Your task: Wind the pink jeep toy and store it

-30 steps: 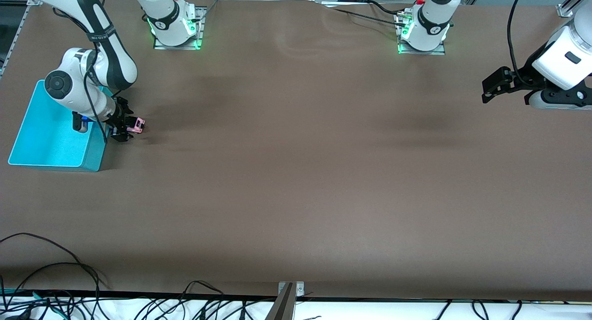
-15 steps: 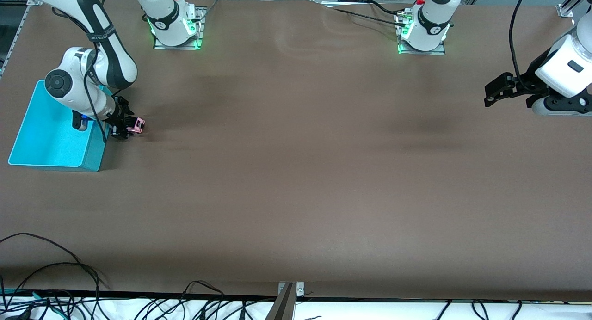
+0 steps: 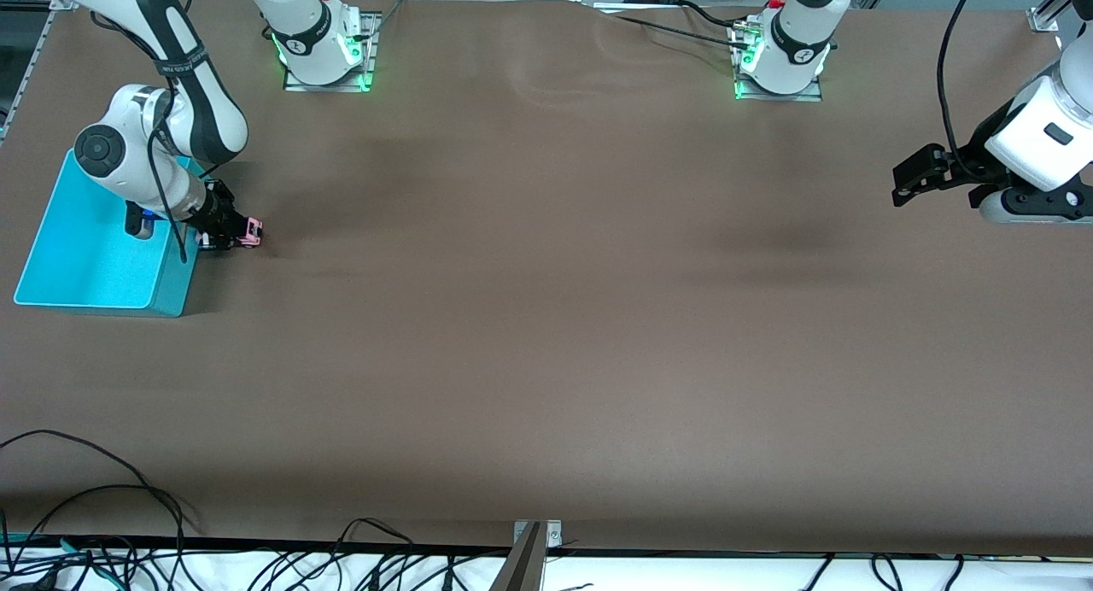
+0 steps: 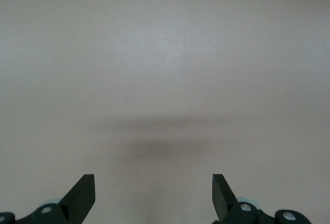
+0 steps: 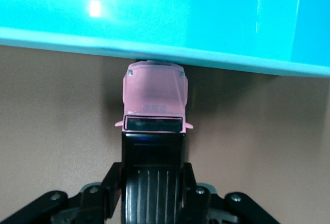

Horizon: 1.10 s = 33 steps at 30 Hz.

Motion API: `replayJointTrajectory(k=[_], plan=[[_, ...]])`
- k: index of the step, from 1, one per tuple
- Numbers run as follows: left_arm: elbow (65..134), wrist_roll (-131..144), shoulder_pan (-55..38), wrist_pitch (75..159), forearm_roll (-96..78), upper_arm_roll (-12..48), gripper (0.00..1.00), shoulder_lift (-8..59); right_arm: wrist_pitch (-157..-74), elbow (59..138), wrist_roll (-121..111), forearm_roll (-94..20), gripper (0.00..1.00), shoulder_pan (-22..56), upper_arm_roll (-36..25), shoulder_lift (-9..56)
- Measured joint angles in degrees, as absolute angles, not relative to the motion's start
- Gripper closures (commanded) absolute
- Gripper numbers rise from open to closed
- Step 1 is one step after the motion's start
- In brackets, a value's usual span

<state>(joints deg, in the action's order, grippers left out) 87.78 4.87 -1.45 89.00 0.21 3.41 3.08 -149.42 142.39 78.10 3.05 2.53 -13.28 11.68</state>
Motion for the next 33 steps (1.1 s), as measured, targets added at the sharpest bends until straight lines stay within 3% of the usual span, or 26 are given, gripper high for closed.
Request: replayJointTrajectory(k=[10,18,33], plan=[[87.77,4.87,-1.44,89.05,0.21,3.24,0.00,3.18,-149.60,142.21,79.75,3.05,0.89,4.74,-13.28,11.64],[87.77,4.87,-1.44,89.07,0.21,3.21,0.00,3.24,-149.54,139.99,82.67,3.05,0.95,7.20,-13.21,11.60],[87.72,4.87,-1.31,89.15,0.20,3.25,0.00,3.64,-131.94,123.33,83.63,3.06,0.96,9.68,-13.43,11.52]])
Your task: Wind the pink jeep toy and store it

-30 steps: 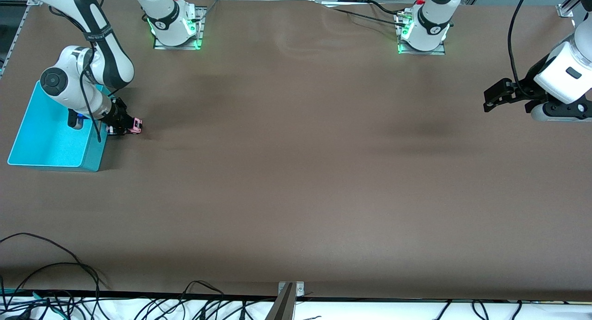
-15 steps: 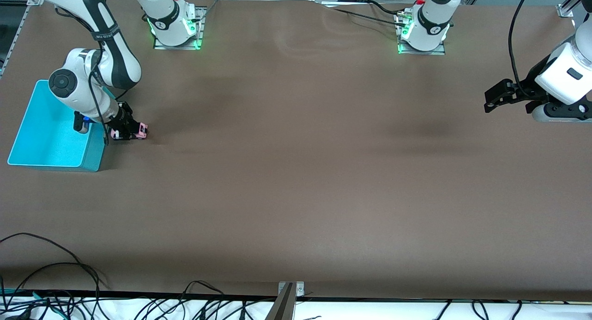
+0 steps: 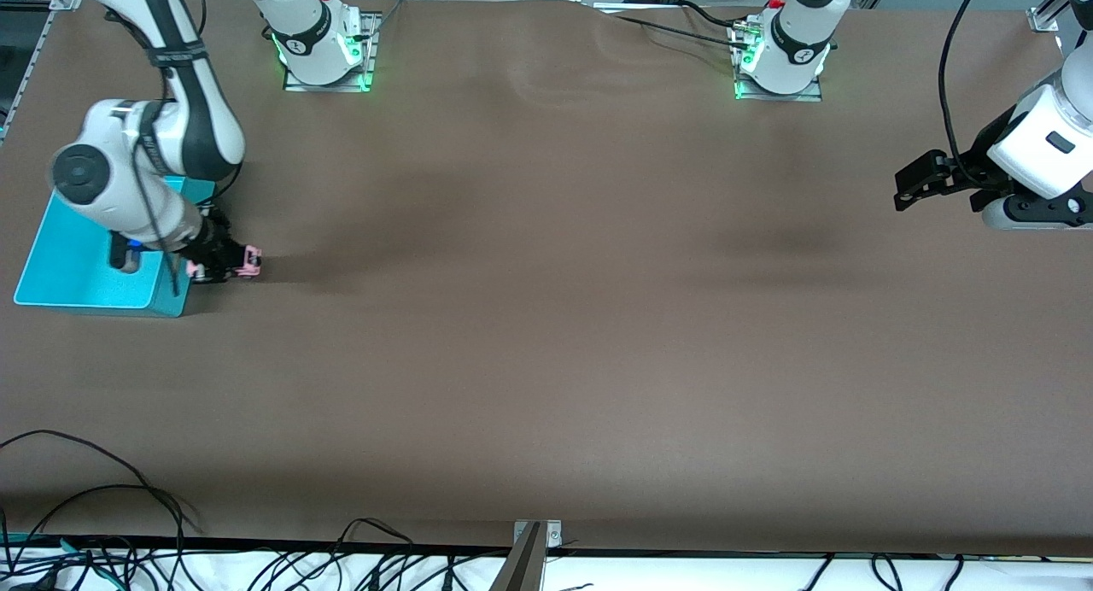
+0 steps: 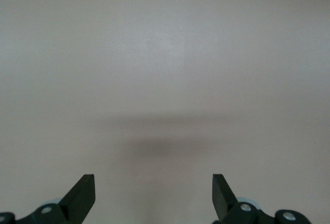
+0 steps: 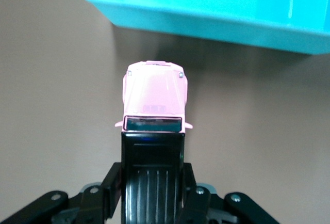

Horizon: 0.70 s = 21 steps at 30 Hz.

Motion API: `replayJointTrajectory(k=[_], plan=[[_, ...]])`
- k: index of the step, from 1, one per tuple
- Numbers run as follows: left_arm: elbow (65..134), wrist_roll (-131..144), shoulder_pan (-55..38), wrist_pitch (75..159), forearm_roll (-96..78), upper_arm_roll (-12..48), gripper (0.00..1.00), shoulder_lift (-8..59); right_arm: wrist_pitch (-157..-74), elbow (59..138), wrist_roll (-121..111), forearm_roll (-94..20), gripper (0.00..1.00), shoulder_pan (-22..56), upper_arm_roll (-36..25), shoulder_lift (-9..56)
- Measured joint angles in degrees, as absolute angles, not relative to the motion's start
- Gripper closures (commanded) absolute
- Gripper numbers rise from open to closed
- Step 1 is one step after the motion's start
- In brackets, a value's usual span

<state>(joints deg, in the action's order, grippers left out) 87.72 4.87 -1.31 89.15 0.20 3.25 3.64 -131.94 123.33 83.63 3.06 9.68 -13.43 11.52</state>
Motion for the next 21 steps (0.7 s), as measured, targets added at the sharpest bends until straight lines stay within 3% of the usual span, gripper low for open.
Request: replayJointTrajectory(k=[8,21], plan=[[87.59,4.87,-1.64,89.23,0.18,3.53,0.00,3.64,-121.95,115.37,83.43,3.11,0.96,5.53,-15.19,11.54],[87.36,4.87,-1.55,89.23,0.17,3.64,0.00,3.64,-120.77,114.43,70.71,3.33,0.96,-9.22,-16.49,13.79]])
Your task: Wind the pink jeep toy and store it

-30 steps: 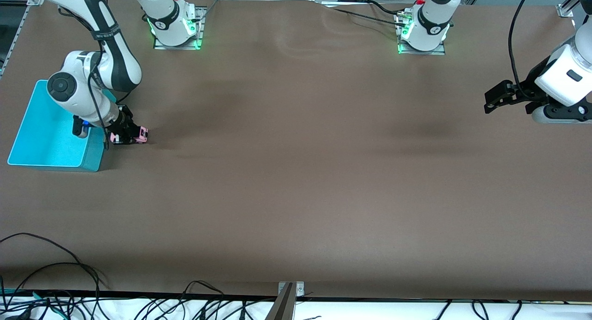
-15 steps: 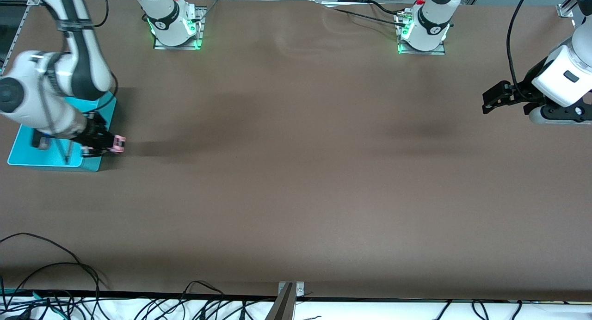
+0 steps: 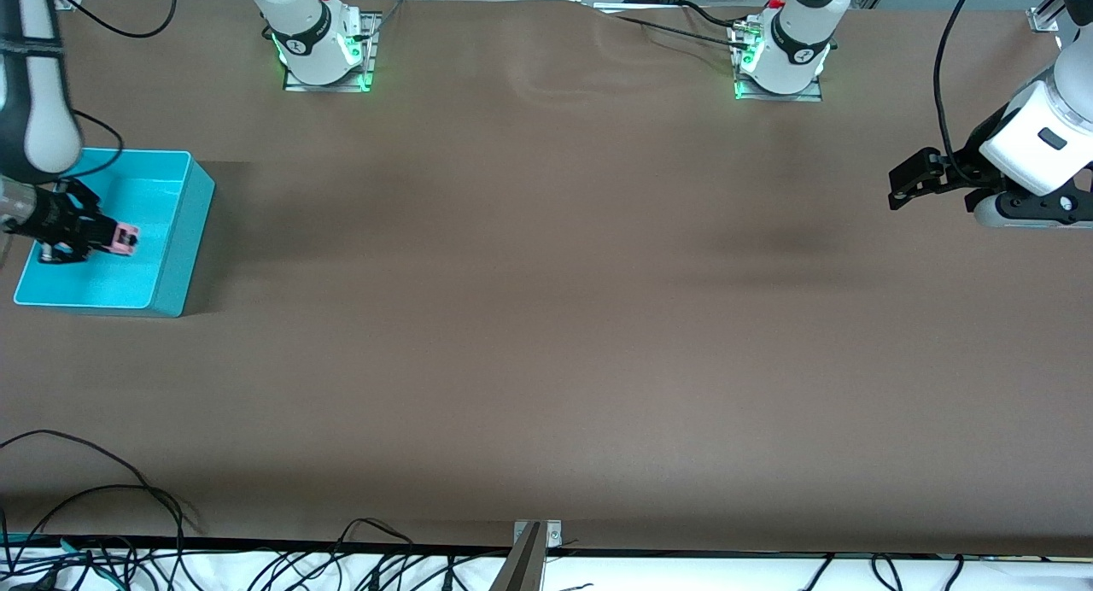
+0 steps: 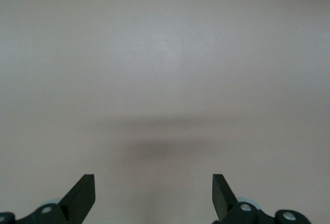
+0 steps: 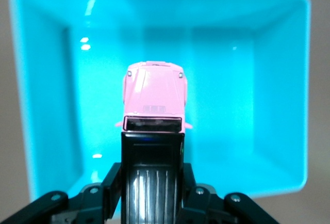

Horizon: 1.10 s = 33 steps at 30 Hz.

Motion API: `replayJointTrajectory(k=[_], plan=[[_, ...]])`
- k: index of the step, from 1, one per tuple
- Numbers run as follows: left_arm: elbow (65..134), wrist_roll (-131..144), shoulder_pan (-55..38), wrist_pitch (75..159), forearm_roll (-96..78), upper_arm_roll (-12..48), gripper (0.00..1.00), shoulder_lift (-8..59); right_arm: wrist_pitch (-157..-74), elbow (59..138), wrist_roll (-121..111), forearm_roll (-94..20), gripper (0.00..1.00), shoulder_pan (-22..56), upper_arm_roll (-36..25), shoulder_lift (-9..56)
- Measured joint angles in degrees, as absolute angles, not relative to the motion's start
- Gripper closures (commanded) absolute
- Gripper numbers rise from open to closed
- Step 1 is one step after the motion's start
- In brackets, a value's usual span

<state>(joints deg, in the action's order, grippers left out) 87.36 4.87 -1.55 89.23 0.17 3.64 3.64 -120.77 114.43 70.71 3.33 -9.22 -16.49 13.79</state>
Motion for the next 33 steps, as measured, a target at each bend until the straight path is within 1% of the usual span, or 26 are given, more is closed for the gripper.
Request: replayJointTrajectory(k=[4,10,20,30,32,33], plan=[[87.35,4.87,-1.53,89.23,0.17,3.60,0.00,3.65,-120.77,114.45,69.62,3.33,0.96,-12.26,-16.52,15.26],[87.35,4.87,-1.47,89.23,0.17,3.57,0.00,3.65,-121.75,115.41,68.57,3.33,0.96,-14.84,-16.50,16.84],[86.91,4.87,-1.47,89.23,0.17,3.82,0.00,3.62,-132.52,121.41,66.48,3.32,0.96,-17.56,-16.46,19.74],[85.80,4.87,-1.54,89.22,0.17,3.93,0.00,3.61,-136.04,122.35,66.48,3.32,0.94,-17.54,-15.64,22.39],[85.69,4.87,-1.55,89.21,0.17,4.19,0.00,3.61,-136.15,122.35,66.48,3.31,0.91,-17.54,-15.56,22.53],[85.67,4.87,-1.55,89.21,0.17,4.37,0.00,3.61,-136.16,122.34,66.48,3.31,0.84,-17.54,-15.50,22.56]])
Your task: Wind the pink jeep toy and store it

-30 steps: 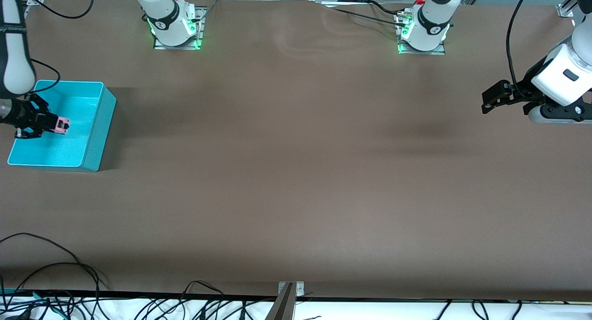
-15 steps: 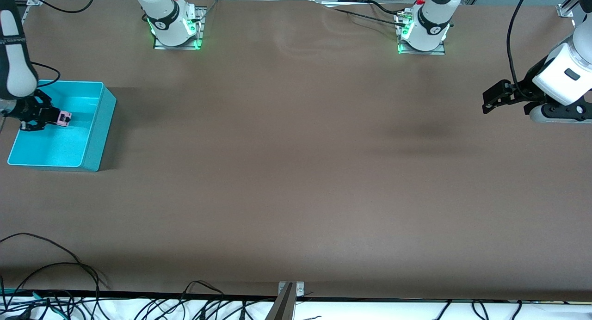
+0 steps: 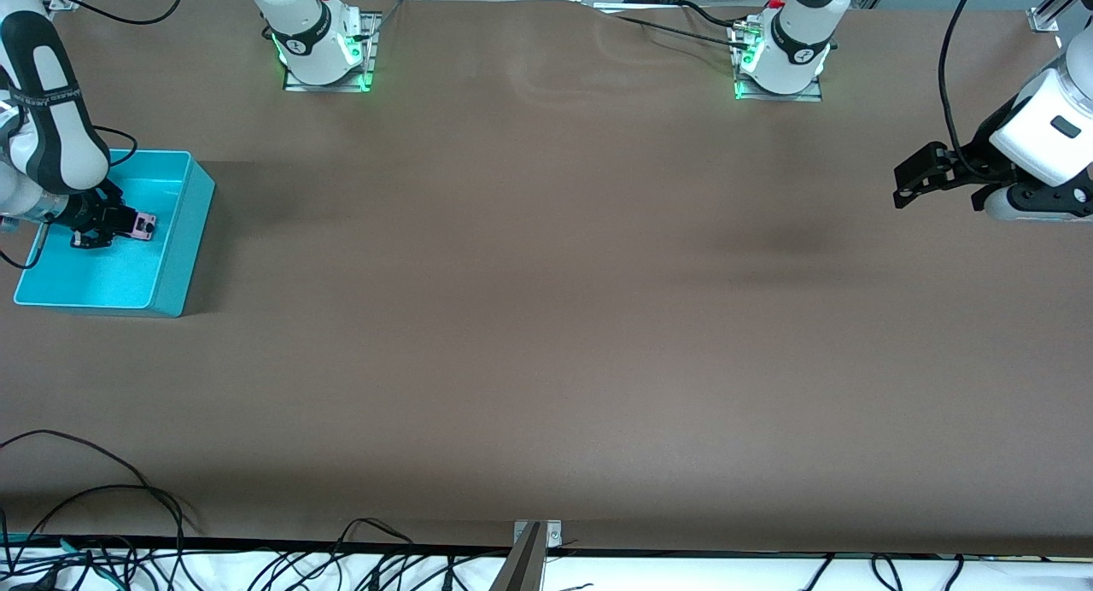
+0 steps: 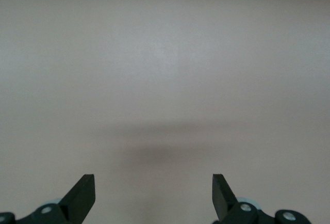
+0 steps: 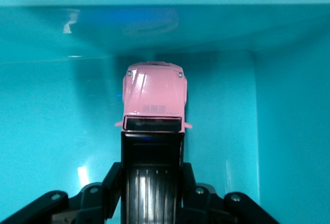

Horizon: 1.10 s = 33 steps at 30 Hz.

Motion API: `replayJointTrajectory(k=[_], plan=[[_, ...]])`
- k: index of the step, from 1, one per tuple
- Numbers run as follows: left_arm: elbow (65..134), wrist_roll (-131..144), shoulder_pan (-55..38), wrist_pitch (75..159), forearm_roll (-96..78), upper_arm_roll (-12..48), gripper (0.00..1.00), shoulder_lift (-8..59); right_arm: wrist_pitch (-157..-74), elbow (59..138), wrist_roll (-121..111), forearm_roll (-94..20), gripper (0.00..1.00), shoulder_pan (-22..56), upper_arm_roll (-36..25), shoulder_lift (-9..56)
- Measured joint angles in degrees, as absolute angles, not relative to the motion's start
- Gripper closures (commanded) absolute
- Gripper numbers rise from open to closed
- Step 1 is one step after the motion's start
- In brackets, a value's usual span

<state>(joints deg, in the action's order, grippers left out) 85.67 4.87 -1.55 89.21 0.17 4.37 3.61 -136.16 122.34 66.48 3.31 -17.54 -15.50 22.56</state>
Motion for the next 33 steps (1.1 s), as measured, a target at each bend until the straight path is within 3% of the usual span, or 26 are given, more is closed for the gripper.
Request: replayJointTrajectory(k=[1,2,3,22,33], plan=[[85.66,4.87,-1.55,89.21,0.17,4.53,0.00,3.61,-136.16,122.34,66.48,3.31,0.66,-17.54,-15.40,22.57],[85.66,4.87,-1.57,89.21,0.17,4.67,0.00,3.61,-136.16,122.34,66.48,3.30,0.36,-17.54,-15.26,22.58],[85.66,4.87,-1.58,89.21,0.17,4.75,0.00,3.61,-136.16,122.34,66.48,3.26,0.00,-17.53,-15.12,22.58],[85.66,4.87,-1.56,89.21,0.17,4.76,0.00,3.61,-132.38,121.69,66.61,2.10,0.00,-17.32,-12.33,18.99],[85.63,4.87,-1.56,89.21,0.17,4.76,0.00,3.61,-117.54,113.76,66.49,2.10,0.00,-17.12,-9.21,15.88]])
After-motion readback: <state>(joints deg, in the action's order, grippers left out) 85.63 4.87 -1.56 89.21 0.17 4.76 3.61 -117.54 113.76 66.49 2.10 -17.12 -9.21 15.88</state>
